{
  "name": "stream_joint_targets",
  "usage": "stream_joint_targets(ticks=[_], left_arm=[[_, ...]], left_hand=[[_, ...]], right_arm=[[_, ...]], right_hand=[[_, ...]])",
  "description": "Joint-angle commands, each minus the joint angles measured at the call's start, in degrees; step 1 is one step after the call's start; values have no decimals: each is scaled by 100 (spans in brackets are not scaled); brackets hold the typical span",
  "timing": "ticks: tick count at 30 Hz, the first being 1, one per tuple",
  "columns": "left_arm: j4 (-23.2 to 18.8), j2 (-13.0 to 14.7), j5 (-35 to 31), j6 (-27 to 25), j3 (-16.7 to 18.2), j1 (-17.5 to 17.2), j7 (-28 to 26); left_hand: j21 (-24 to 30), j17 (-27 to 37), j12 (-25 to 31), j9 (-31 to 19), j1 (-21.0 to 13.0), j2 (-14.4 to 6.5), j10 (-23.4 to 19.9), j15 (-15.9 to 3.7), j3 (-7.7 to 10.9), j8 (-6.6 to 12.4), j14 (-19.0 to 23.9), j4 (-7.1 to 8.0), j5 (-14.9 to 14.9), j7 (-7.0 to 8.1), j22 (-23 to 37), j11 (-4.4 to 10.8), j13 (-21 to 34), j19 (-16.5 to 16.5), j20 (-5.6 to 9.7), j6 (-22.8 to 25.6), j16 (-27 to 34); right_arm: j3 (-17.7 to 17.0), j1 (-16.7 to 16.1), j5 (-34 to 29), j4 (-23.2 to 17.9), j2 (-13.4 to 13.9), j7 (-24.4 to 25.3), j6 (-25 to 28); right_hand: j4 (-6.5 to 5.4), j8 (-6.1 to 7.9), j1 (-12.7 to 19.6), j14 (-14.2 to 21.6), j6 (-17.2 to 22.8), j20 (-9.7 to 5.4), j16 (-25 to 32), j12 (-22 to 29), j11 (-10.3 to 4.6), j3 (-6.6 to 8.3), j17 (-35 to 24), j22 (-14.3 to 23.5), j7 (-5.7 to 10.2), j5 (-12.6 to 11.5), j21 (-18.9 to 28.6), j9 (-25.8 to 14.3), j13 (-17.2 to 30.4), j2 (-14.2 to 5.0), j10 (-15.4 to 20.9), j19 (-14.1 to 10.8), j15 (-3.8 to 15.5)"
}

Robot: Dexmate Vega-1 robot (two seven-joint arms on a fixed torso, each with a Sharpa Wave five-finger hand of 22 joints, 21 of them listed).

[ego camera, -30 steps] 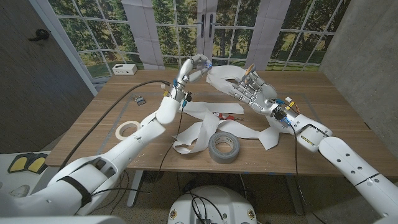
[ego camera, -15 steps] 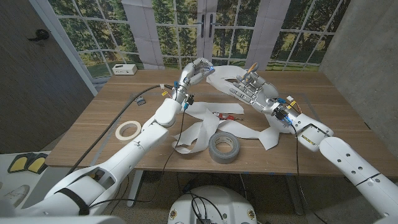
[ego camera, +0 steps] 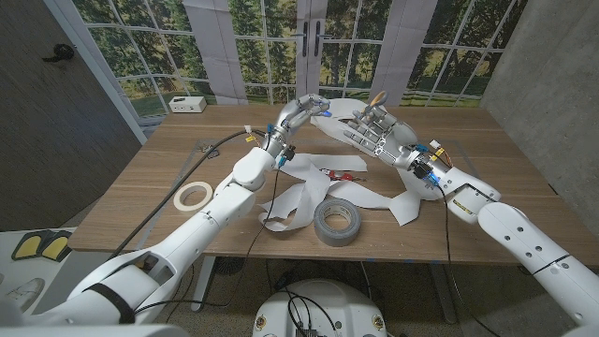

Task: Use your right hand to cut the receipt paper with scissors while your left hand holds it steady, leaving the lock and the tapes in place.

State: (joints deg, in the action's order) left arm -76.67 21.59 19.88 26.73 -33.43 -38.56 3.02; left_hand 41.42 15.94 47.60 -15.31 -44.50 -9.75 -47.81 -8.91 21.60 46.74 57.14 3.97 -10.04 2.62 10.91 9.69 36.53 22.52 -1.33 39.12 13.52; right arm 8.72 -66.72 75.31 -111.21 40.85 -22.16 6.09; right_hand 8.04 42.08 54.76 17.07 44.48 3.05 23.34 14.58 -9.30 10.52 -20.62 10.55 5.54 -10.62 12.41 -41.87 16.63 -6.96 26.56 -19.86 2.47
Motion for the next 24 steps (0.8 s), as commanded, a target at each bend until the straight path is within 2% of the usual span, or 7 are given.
stream_joint_targets(ticks=[1,6,12,15,18,21,24], left_arm=[[220,40,364,-158,-126,259,902],[243,57,220,-84,-135,292,871],[269,68,282,-114,-151,327,1022],[299,60,319,-127,-163,360,1109],[399,79,348,-132,-211,471,1340],[602,53,373,4,-252,601,1599],[683,28,421,8,-271,662,1738]], left_hand=[[43,-99,-206,203,184,250,-4,-296,-161,-263,-56,250,25,-27,6,-42,-267,76,1,125,-60],[14,-166,-310,302,282,320,12,-307,-175,-427,-93,239,22,-102,2,-48,-402,26,-35,104,-76],[-57,-244,-398,415,495,405,-133,-279,-230,-563,-102,280,22,-189,-9,-72,-598,-94,-135,329,-67],[-107,-280,-432,456,637,418,-273,-279,-261,-641,-106,322,17,-222,-17,-106,-714,-169,-172,450,-56],[-181,-347,-415,496,915,348,-682,-284,-281,-756,-185,393,-4,-292,-25,-144,-880,-225,-226,863,-62],[-248,-361,-390,500,1042,320,-683,-242,-299,-845,-320,425,-9,-256,-26,-140,-817,-343,-280,933,-96],[-315,-373,-536,505,1324,354,-528,-235,-396,-1064,-463,486,-12,-219,-32,-133,-906,-389,-305,862,-104]], right_arm=[[157,181,-188,16,64,-251,-68],[210,250,-244,53,40,-280,-122],[338,429,-336,149,23,-360,-122],[402,522,-378,193,23,-405,-106],[488,642,-423,256,26,-541,-83],[568,753,-469,301,40,-644,-46],[629,824,-457,348,35,-717,2]], right_hand=[[2,48,57,-21,-25,-36,40,-18,-13,-6,-29,22,22,4,25,5,16,-1,-43,-21,799],[1,65,61,-13,-26,-45,58,-23,-9,-14,-48,23,22,5,26,10,24,-1,-48,-20,802],[-1,84,61,-26,-33,-55,68,-36,-13,-30,-64,25,39,8,24,23,34,6,-70,-10,801],[-2,91,63,-37,-34,-55,70,-40,-15,-35,-70,25,39,8,24,32,39,6,-73,-9,787],[-5,107,61,-54,-51,-58,69,-44,-11,-41,-76,26,37,9,24,18,43,5,-79,-4,787],[-9,115,59,-61,-59,-54,72,-48,-2,-46,-81,26,40,8,23,19,46,2,-82,1,776],[-8,123,65,-67,-61,-57,74,-54,16,-48,-86,27,37,7,21,26,50,-1,-92,7,769]])
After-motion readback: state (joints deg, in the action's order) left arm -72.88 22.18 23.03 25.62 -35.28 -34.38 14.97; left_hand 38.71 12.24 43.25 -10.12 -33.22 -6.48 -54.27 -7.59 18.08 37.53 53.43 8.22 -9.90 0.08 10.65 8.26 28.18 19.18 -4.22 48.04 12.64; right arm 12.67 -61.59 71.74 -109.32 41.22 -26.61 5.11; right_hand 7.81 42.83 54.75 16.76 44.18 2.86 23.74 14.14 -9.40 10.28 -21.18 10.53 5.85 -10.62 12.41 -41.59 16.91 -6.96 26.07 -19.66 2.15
